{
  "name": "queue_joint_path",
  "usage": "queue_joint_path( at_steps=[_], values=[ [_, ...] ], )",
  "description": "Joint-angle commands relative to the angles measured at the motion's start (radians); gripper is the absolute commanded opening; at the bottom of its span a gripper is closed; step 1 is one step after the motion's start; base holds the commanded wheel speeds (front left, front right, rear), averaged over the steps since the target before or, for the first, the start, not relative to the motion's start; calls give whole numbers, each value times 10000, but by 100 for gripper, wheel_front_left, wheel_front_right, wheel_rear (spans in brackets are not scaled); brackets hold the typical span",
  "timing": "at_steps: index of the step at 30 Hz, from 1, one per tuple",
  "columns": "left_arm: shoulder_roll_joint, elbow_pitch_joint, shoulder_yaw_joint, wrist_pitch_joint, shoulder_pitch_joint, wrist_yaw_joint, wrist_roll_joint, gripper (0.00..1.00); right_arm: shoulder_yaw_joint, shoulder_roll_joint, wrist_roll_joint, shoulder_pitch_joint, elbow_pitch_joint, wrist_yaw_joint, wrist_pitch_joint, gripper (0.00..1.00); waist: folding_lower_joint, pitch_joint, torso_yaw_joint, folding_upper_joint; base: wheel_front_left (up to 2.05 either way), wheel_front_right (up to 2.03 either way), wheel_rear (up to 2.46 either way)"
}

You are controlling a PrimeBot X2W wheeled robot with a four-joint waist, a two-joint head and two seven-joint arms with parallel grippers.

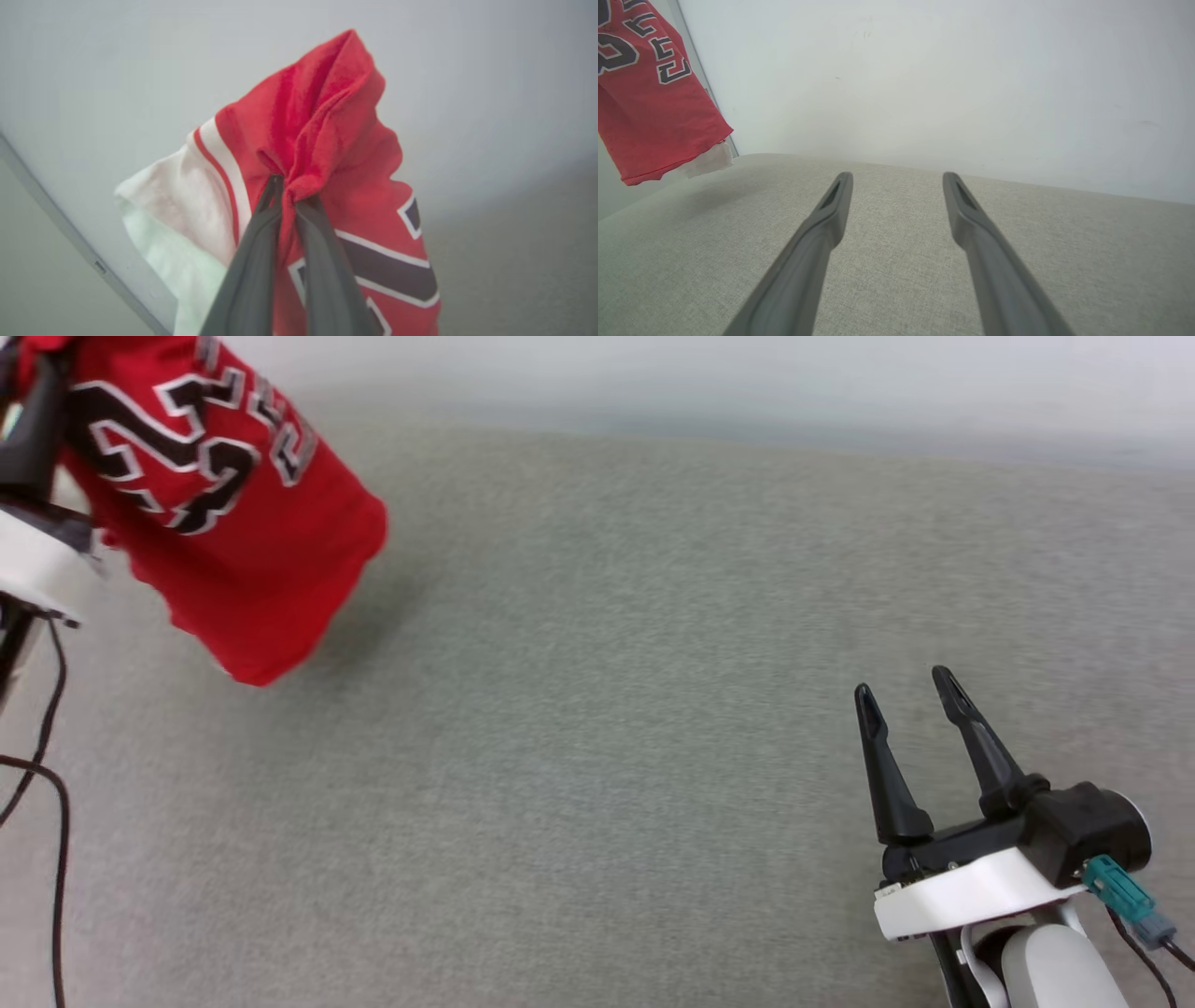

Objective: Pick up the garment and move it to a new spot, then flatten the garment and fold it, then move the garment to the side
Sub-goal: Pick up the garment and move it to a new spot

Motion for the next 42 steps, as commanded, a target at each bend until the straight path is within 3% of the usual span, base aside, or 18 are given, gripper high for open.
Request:
queue_joint_path(
  at_steps=[1,7,12,18,23,29,37,42],
  values=[
    [-36,-534,-13,-15,106,144,71,0,-10,-3,180,142,22,-10,-21,100,2,-398,-498,0,0,0,0],
    [-511,-2168,-366,596,178,550,96,0,-201,-1,406,65,48,-10,-21,100,2,-569,-1327,0,0,0,0],
    [-1271,-3130,-844,1031,-8,889,239,0,-584,0,537,-79,-43,-12,-21,100,2,-403,-2112,0,0,0,0],
    [-2417,-3239,-1258,827,-302,1170,346,0,-1084,3,770,-231,-55,-10,-21,100,2,-56,-2900,0,0,0,0],
    [-2937,-2960,-1388,484,-10,1292,335,0,-1173,5,868,-316,-127,-10,-21,100,2,194,-3174,0,0,0,0],
    [-3077,-1999,-1523,171,1361,1213,-103,0,-1214,3,918,-226,-150,-10,-21,100,2,493,-3072,0,0,0,0],
    [-2672,-172,-1873,10,3335,721,-340,0,-1212,3,658,-344,-32,-10,-21,100,2,603,-2403,0,0,0,0],
    [-2644,1033,-2313,133,3649,313,-145,0,-1189,2,489,-301,132,-10,-21,100,2,389,-1953,0,0,0,0]
  ],
)
